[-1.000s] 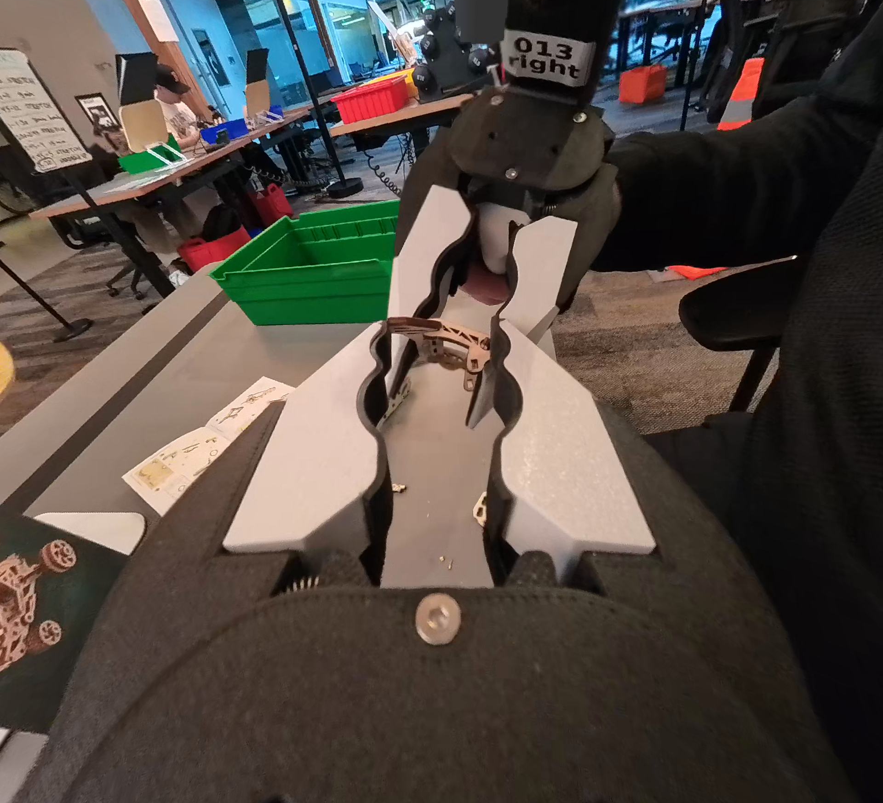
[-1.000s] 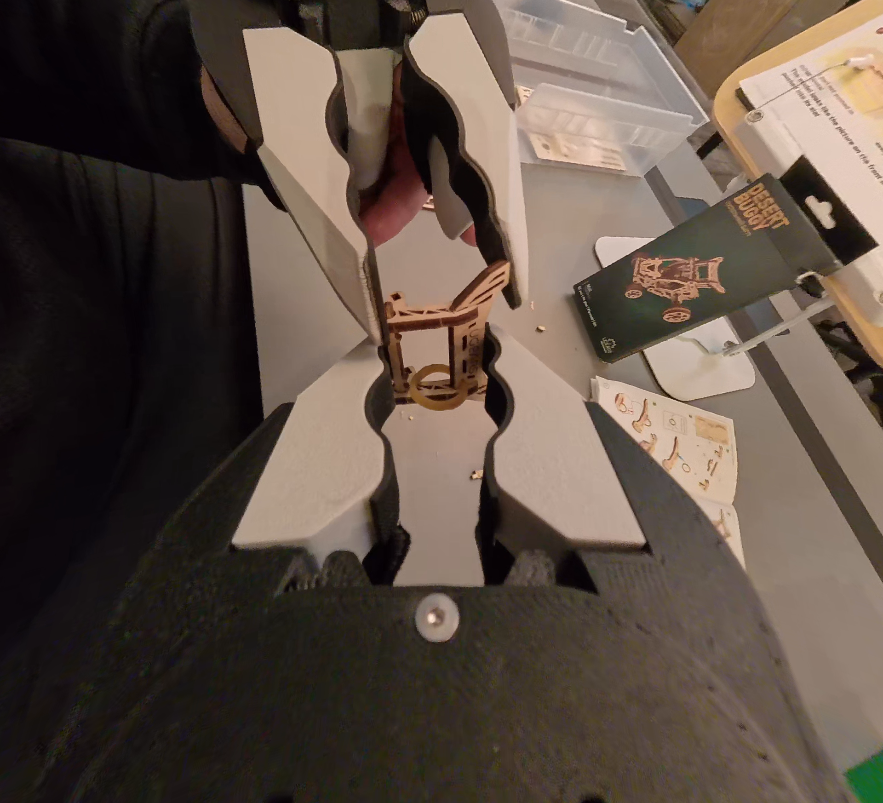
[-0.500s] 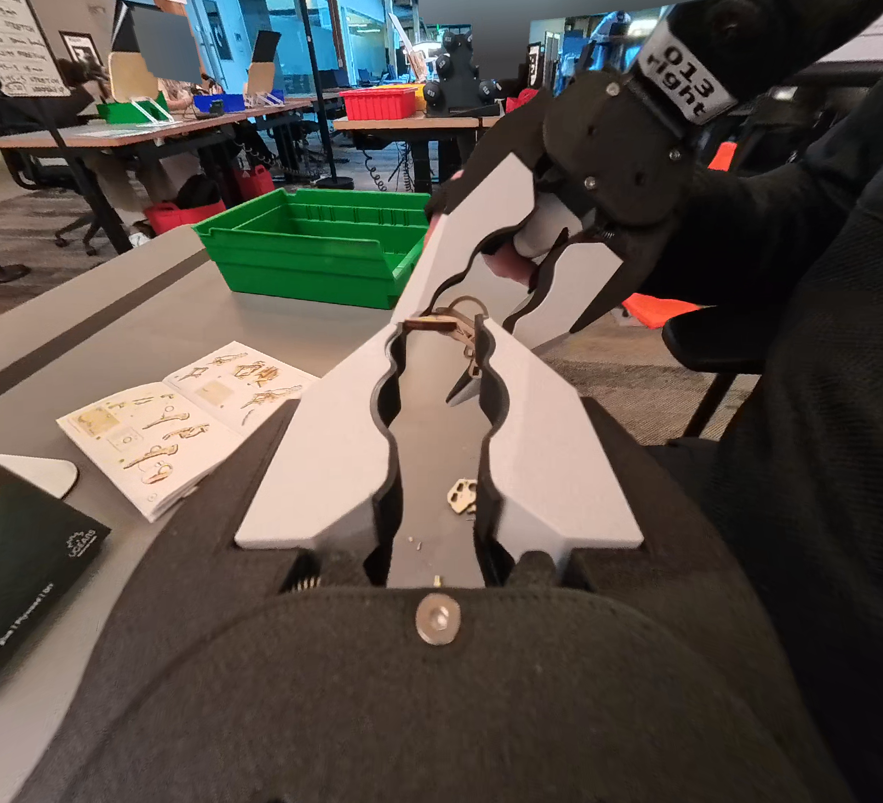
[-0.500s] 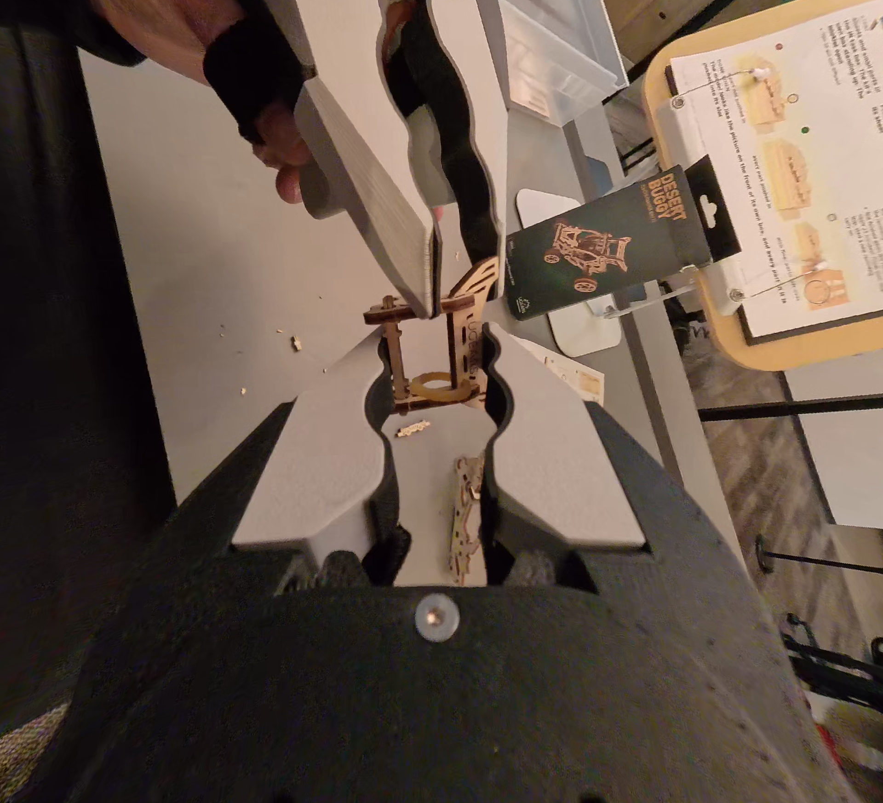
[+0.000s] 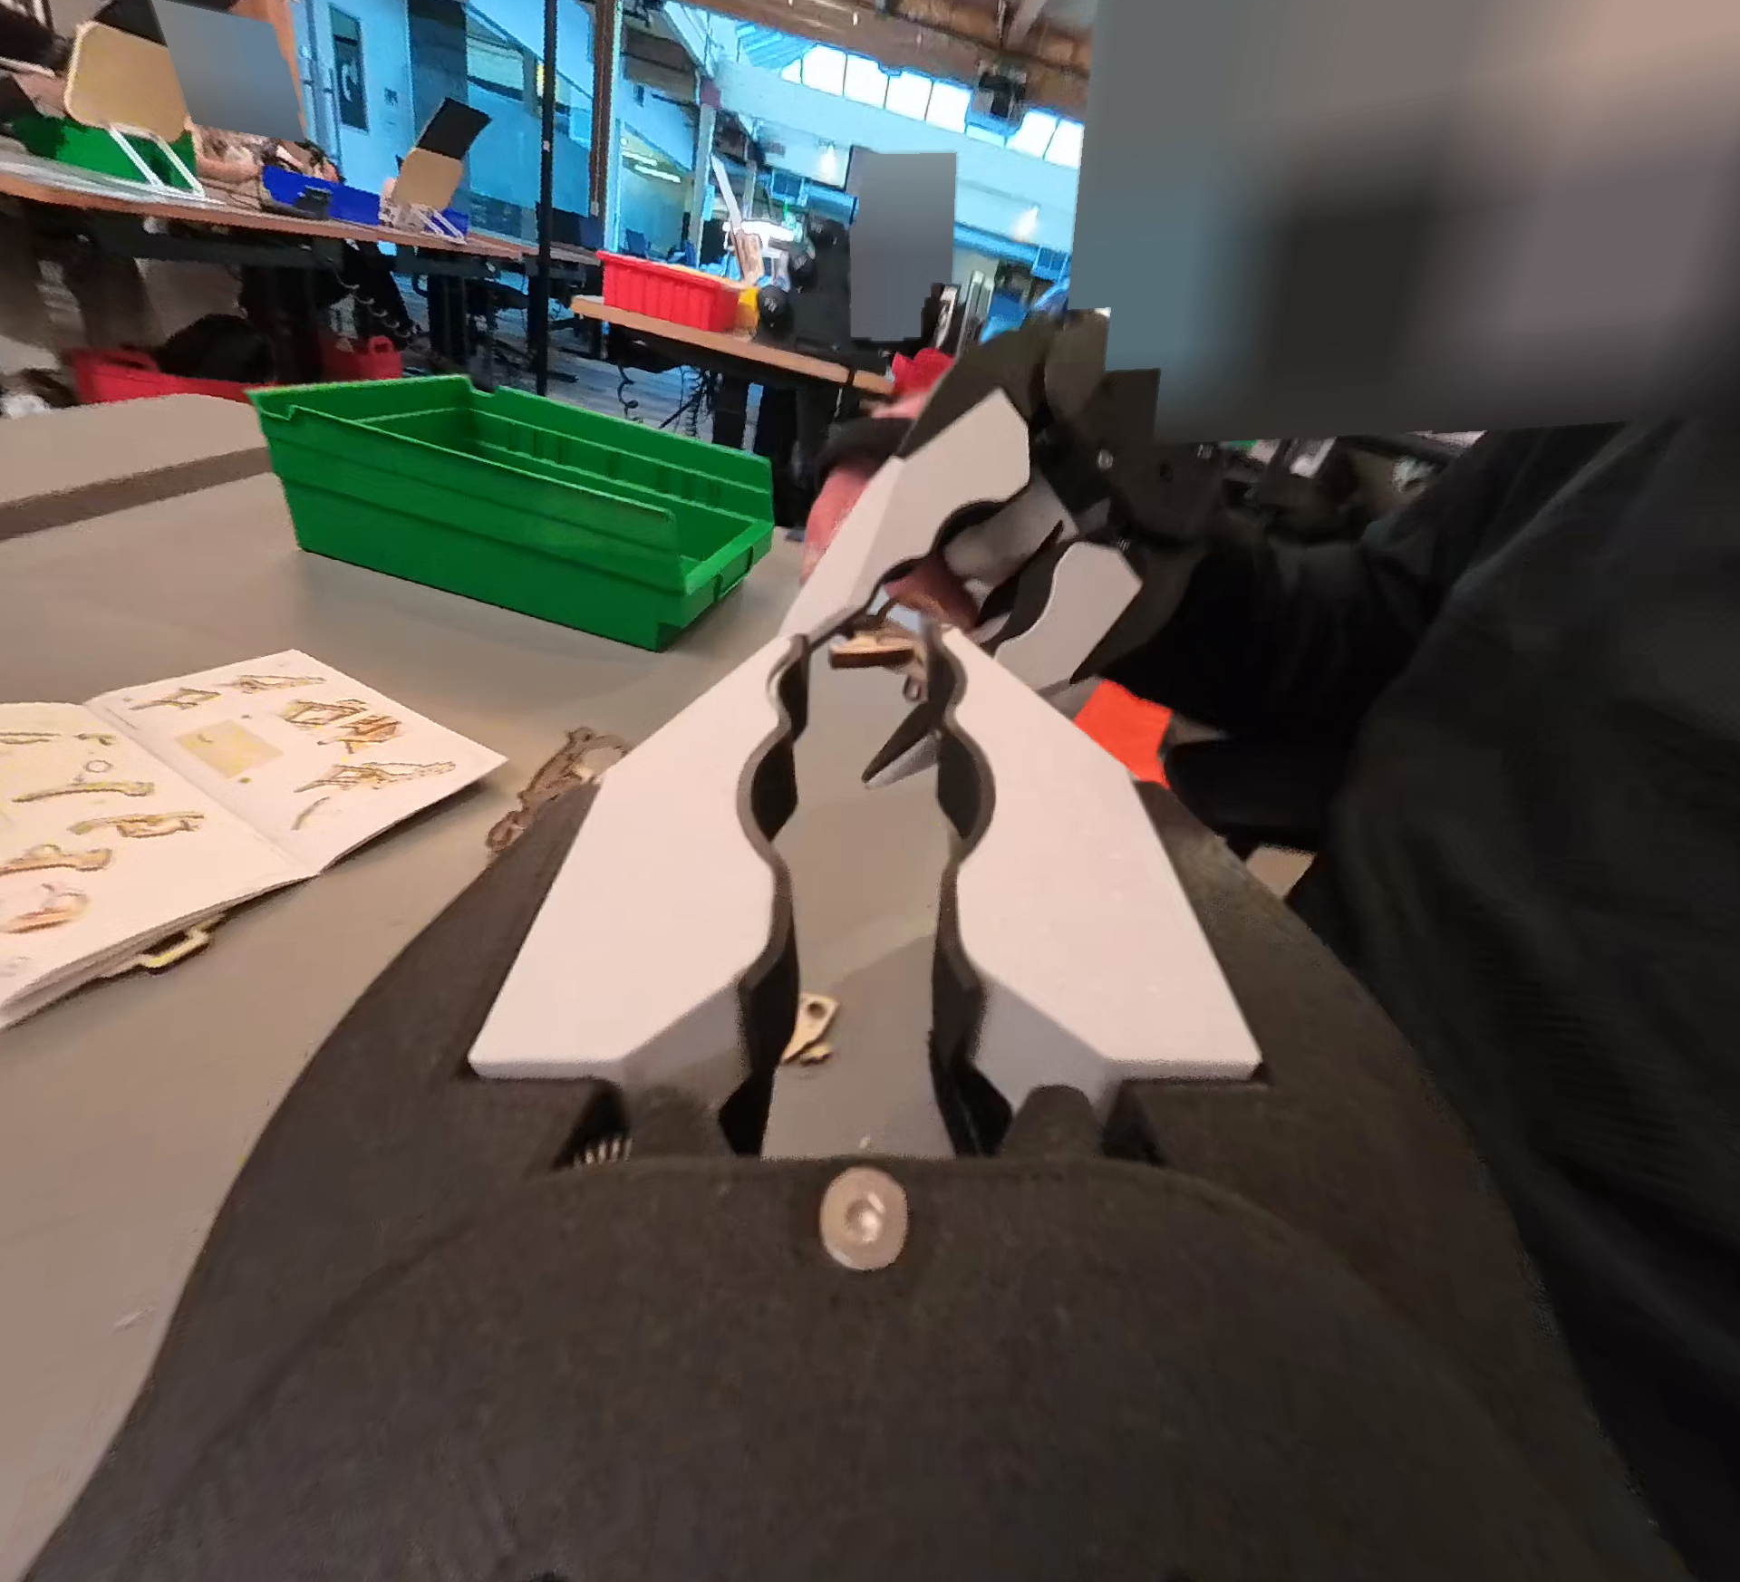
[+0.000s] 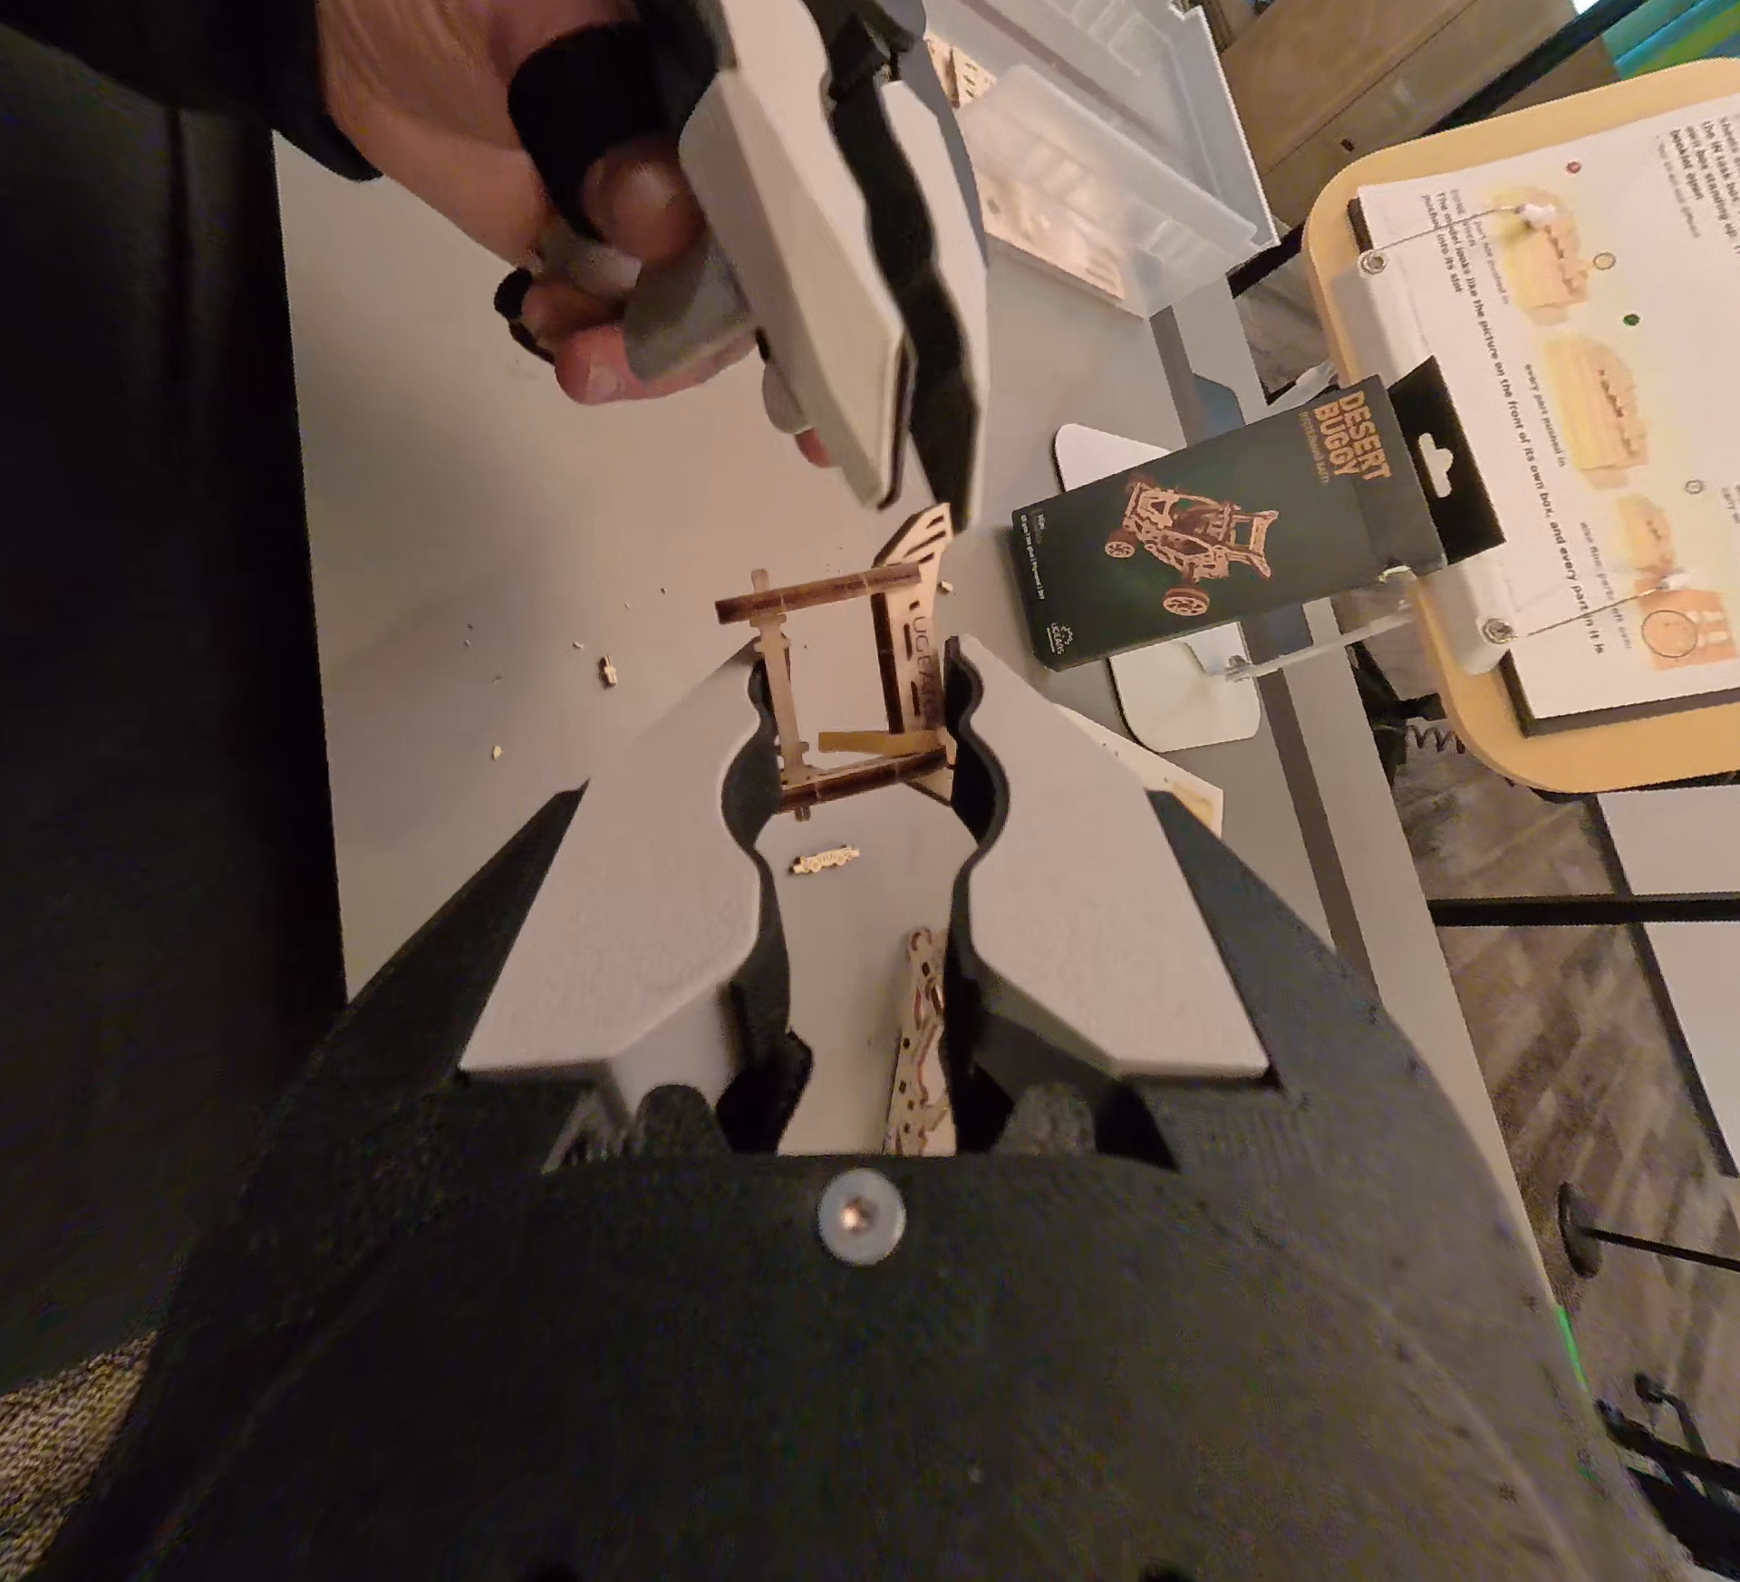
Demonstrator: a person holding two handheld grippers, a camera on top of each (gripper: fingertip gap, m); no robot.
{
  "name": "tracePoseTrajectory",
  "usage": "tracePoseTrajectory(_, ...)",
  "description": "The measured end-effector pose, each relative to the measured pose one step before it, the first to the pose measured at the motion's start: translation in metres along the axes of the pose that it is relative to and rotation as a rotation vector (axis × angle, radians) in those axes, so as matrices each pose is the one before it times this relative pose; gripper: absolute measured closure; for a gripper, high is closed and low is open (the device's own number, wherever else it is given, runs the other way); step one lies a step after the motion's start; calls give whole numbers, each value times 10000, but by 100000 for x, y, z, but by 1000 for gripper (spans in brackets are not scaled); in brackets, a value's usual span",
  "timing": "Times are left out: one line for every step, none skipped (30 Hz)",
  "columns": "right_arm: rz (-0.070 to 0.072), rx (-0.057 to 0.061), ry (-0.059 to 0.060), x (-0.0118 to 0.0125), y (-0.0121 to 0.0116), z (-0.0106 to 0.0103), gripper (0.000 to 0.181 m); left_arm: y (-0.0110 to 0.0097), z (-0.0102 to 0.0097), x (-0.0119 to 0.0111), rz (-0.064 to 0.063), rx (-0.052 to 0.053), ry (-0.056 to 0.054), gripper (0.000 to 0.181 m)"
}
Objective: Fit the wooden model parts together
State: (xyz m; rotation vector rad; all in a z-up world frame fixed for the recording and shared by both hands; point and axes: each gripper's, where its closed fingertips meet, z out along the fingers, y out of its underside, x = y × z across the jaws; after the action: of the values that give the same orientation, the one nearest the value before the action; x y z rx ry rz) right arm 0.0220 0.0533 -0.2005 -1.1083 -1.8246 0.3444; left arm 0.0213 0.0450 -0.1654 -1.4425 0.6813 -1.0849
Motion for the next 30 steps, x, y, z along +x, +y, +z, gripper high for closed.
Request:
tracePoseTrajectory(-113,-1,66,73,74,-7,151,-431,-145,-104,-588,218,151,153)
tracePoseTrajectory(-230,-59,160,163,134,-16,152,-290,-101,-77,-619,116,183,152)
tracePoseTrajectory(-326,-118,182,130,184,5,152,-93,-48,-182,-610,-5,102,152)
tracePoseTrajectory(-312,-72,121,7,97,18,152,-95,-14,-275,-549,7,-2,153)
tracePoseTrajectory(-269,-17,125,-8,3,34,152,-168,11,-78,-487,77,93,155)
tracePoseTrajectory(-291,-43,165,34,27,51,152,164,128,-319,-591,-126,-37,158)
tracePoseTrajectory(-314,-62,199,77,56,44,152,689,257,-298,-585,-429,18,158)
tracePoseTrajectory(-297,-21,195,81,-2,21,152,698,265,-304,-401,-367,-39,158)
tracePoseTrajectory(-245,37,162,43,-104,-10,152,402,181,-110,-219,-129,-7,159)
tracePoseTrajectory(-247,-10,116,-16,-32,9,152,178,146,115,-368,-12,139,161)
tracePoseTrajectory(-316,-57,126,-51,62,29,152,83,153,315,-406,36,278,165)
tracePoseTrajectory(-295,-41,116,-64,84,57,152,287,195,56,-263,-105,89,171)
tracePoseTrajectory(-154,-78,35,-116,161,74,152,377,172,-196,-150,-159,-74,174)
tracePoseTrajectory(-64,-65,9,-143,186,96,151,48,57,-23,-153,47,48,177)
tracePoseTrajectory(-8,49,88,5,45,26,151,-4,-9,-87,-147,63,9,177)
tracePoseTrajectory(38,35,36,-35,23,12,151,30,-5,-125,-58,10,-70,177)
tracePoseTrajectory(46,-7,-6,-47,57,39,151,21,13,64,21,-8,13,177)
tracePoseTrajectory(25,27,67,57,4,14,151,-97,-20,-1,-60,65,-2,178)
tracePoseTrajectory(-3,16,78,76,-3,-6,151,-49,4,4,-114,43,32,178)
tracePoseTrajectory(-13,-2,18,-5,10,11,151,3,18,74,-113,14,67,178)
tracePoseTrajectory(19,-15,76,102,37,21,151,-91,-37,42,-112,68,30,178)
tracePoseTrajectory(26,-25,149,210,90,0,151,-146,-51,74,-124,111,58,177)
tracePoseTrajectory(42,-18,44,89,108,-18,151,-139,-61,-50,-172,141,-13,170)
tracePoseTrajectory(58,21,-18,-16,27,-6,152,-75,-22,23,-139,114,26,164)
tracePoseTrajectory(20,41,33,9,-53,-1,151,-105,32,-14,-61,123,-19,164)
tracePoseTrajectory(-16,5,4,-63,-40,43,152,69,70,1,22,-37,-14,171)
tracePoseTrajectory(-10,-44,-18,-77,56,82,152,152,14,-277,84,-90,-189,179)
tracePoseTrajectory(-7,-51,15,-10,90,77,151,41,-21,-119,7,15,-73,179)
tracePoseTrajectory(4,-2,4,-62,22,45,151,49,-37,8,-74,26,8,179)
tracePoseTrajectory(22,-10,10,-56,-5,49,151,26,-42,-67,65,38,-98,179)
